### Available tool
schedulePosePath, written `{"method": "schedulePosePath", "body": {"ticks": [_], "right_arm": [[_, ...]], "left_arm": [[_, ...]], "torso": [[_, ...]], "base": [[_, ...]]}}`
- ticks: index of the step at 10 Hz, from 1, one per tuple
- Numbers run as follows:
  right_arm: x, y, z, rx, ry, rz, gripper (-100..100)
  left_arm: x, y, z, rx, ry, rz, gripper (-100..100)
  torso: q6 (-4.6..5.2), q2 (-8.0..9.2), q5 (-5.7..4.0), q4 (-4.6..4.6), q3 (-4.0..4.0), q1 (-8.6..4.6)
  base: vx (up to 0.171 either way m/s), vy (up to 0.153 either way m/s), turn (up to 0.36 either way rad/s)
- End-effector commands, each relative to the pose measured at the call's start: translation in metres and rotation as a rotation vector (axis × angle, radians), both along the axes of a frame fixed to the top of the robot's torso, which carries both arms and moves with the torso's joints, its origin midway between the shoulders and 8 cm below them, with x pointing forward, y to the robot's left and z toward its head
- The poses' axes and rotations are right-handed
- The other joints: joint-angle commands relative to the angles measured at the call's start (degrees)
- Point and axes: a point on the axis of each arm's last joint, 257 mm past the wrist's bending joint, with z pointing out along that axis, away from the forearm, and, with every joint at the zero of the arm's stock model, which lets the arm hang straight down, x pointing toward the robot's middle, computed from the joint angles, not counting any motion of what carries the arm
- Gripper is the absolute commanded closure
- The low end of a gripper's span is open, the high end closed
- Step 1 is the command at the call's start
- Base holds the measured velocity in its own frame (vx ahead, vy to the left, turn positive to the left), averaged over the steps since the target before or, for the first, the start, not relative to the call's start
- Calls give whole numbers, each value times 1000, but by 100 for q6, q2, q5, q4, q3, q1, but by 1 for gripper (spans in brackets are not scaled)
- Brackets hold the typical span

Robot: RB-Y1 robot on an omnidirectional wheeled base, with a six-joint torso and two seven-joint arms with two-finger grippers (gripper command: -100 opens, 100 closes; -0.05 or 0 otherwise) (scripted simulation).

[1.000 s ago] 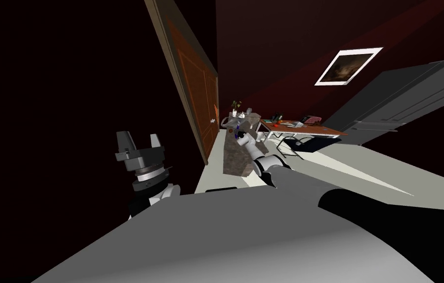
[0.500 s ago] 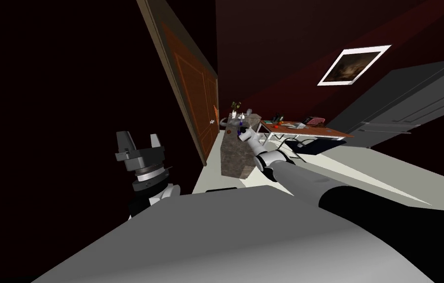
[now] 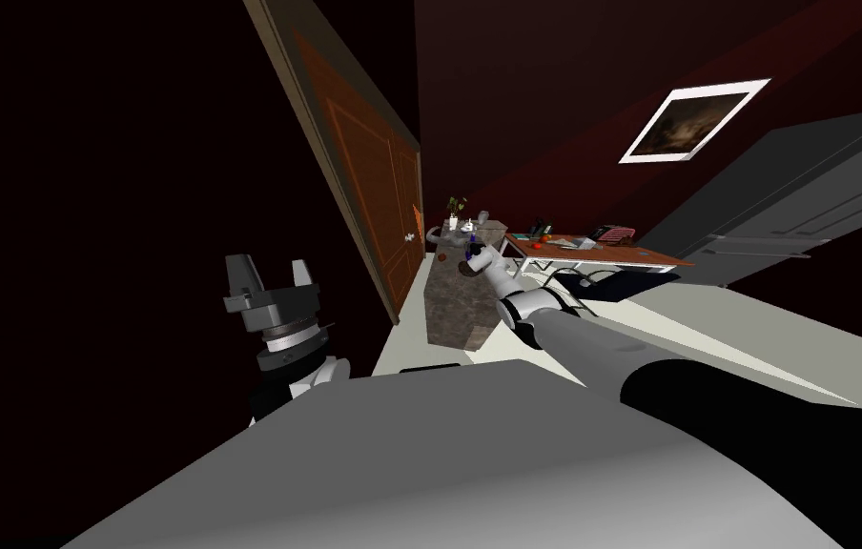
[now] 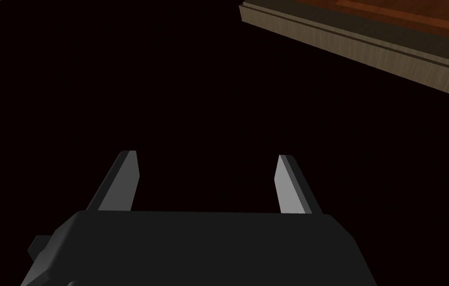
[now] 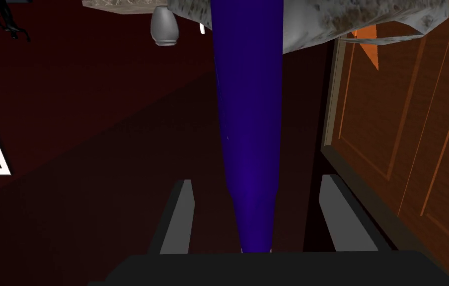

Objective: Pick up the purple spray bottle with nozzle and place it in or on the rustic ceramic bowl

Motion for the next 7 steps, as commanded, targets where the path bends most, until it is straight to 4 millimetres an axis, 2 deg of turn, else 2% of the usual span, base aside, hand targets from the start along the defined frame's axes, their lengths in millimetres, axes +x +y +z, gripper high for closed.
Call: {"method": "schedulePosePath", "body": {"ticks": [1,4,5,6,7], "right_arm": [[0,0,0,0,0,0,-100],[0,0,0,0,0,0,-100],[0,0,0,0,0,0,0],[5,2,19,-1,-4,-12,-100],[6,3,25,-2,-5,-16,-100]], "left_arm": [[0,0,0,0,0,0,0],[0,0,0,0,0,0,0],[0,0,0,0,0,0,0],[0,0,0,0,0,0,0],[0,0,0,0,0,0,0]], "torso": [[0,0,0,0,0,0],[0,11,2,3,7,7],[0,12,2,4,8,7],[0,12,2,4,8,8],[-2,22,1,7,14,-2]], "base": [[0,0,0],[0,0,0],[0,0,0],[-35,-35,69],[-51,-58,74]]}}
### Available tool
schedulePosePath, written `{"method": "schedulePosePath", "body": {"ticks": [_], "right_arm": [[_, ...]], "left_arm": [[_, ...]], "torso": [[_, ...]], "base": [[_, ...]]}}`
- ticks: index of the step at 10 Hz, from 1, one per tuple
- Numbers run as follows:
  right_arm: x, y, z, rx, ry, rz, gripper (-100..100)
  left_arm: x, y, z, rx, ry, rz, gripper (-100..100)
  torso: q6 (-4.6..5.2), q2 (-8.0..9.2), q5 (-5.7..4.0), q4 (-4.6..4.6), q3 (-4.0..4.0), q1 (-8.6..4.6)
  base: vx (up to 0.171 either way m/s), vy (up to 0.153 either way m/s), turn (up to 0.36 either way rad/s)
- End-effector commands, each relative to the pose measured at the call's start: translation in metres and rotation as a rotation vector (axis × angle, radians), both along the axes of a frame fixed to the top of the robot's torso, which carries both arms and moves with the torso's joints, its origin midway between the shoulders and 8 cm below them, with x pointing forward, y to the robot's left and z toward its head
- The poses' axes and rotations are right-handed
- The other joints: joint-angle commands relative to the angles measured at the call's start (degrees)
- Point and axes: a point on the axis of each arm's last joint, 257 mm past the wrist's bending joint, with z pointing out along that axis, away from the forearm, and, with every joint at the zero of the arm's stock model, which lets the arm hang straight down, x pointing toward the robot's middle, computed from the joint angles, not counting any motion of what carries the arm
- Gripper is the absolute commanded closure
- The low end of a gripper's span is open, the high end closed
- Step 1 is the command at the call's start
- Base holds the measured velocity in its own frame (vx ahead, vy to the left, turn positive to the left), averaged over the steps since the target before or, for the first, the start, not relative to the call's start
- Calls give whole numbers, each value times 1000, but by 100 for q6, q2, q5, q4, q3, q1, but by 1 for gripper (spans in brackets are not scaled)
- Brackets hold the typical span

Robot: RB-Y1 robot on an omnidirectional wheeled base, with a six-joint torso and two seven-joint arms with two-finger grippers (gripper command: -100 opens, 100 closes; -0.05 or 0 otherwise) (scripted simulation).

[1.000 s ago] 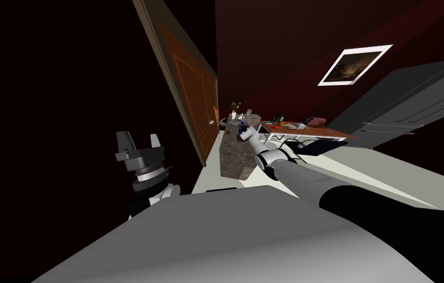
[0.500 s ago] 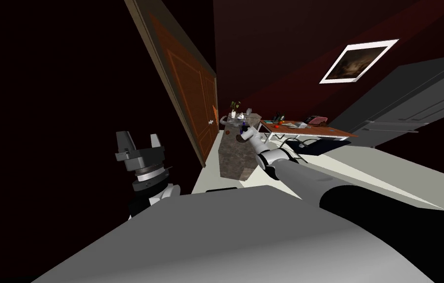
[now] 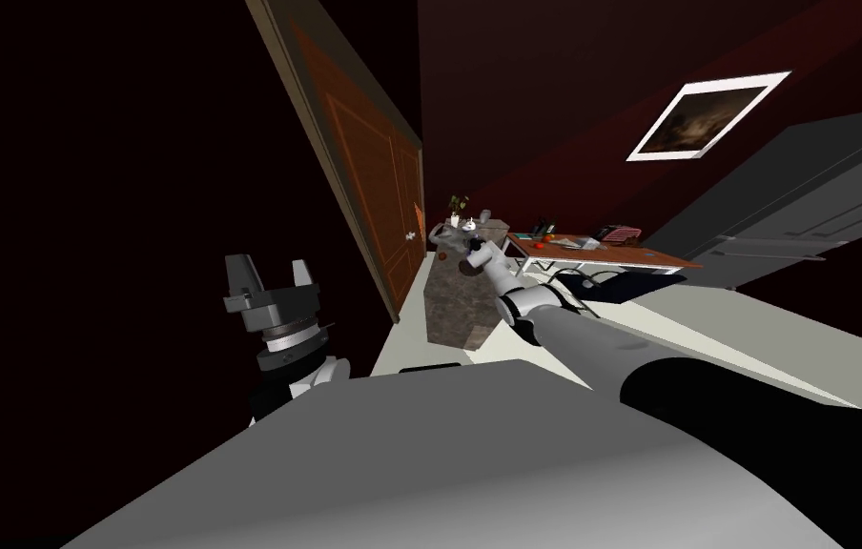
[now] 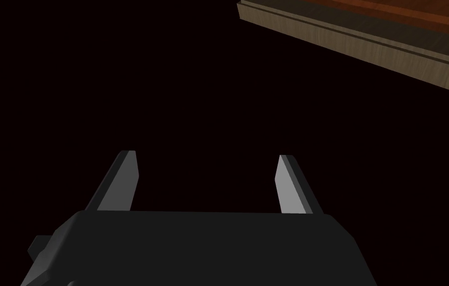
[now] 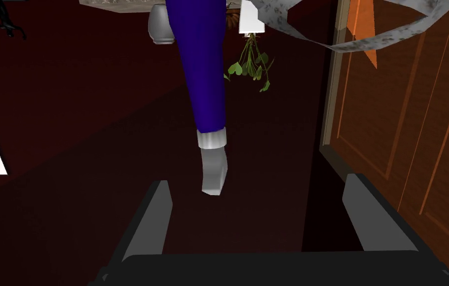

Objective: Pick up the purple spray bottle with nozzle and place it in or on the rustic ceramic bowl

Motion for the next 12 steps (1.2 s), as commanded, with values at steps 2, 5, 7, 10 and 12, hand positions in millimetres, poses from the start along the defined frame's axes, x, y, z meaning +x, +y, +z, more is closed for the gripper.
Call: {"method": "schedulePosePath", "body": {"ticks": [2,5,7,10,12], "right_arm": [[5,4,24,-3,0,-17,-100],[8,8,42,-3,-2,-27,-100],[9,8,39,-3,-2,-25,0],[9,8,39,-3,-2,-25,0],[9,8,39,-3,-2,-25,0]], "left_arm": [[0,0,0,0,0,0,0],[0,0,0,0,0,0,0],[0,0,0,0,0,0,0],[0,0,0,0,0,0,0],[0,0,0,0,0,0,0]], "torso": [[1,1,-1,0,1,-2],[1,-2,-1,-1,-1,1],[2,-9,0,-3,-5,8],[1,-17,3,-5,-10,17],[1,-17,3,-5,-11,17]], "base": [[-42,-58,55],[-35,-48,44],[-7,-10,5],[0,0,0],[0,0,0]]}}
